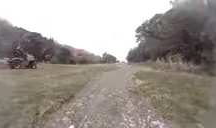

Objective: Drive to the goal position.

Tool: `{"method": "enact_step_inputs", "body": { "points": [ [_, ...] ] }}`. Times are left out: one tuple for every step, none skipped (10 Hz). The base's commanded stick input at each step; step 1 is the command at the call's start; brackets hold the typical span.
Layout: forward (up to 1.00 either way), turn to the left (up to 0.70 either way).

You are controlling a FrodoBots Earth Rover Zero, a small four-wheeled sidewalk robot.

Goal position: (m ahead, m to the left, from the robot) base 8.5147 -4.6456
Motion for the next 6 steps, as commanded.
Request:
{"method": "enact_step_inputs", "body": {
  "points": [
    [0.6, 0.0],
    [0.6, 0.0],
    [0.6, 0.0],
    [0.6, 0.0],
    [0.6, 0.0],
    [0.6, 0.0]
  ]
}}
